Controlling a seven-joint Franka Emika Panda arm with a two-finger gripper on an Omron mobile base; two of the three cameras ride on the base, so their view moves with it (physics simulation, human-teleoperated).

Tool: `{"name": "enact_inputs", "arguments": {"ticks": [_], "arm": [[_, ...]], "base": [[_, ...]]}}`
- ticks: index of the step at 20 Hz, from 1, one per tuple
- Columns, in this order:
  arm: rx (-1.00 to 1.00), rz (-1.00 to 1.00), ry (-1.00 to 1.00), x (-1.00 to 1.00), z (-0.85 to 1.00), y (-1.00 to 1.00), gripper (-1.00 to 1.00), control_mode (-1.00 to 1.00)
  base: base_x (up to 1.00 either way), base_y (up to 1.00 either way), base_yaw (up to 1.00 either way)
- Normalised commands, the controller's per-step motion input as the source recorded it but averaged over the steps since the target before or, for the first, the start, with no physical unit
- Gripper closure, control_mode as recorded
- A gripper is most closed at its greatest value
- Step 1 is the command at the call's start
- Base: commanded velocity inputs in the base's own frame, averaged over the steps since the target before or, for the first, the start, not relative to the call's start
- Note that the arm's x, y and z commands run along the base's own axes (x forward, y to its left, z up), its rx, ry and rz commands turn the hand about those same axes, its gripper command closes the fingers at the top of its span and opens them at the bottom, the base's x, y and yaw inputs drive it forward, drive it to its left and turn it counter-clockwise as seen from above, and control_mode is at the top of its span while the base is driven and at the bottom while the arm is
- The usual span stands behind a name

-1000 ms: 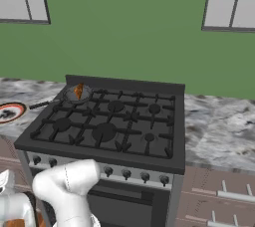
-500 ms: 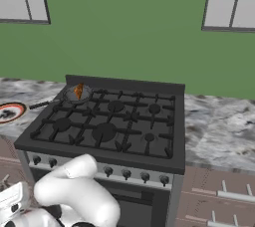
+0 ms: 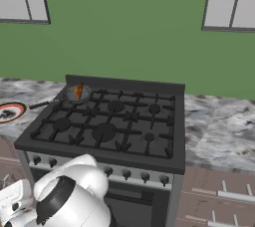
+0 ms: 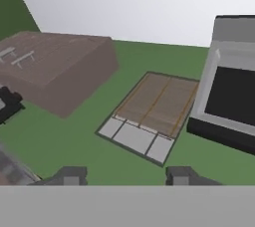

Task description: Pick the croissant and place it on the pan. Then turn on the stove to warm the croissant.

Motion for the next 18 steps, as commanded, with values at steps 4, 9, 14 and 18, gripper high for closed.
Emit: {"name": "enact_inputs", "arguments": {"ticks": [4,9,14,18], "arm": [[0.15,-0.08,-0.05,0.49,0.49,-0.09,-1.0,-1.0],[0.19,-0.14,-0.01,0.8,0.3,-0.4,-1.0,-1.0],[0.23,-0.15,0.0,0.81,0.07,-0.42,-1.0,-1.0],[0.22,-0.08,0.0,0.73,0.0,-0.29,-1.0,-1.0]], "base": [[0.0,0.0,0.0],[0.0,0.0,0.0],[0.0,0.0,0.0],[0.0,0.0,0.0]]}}
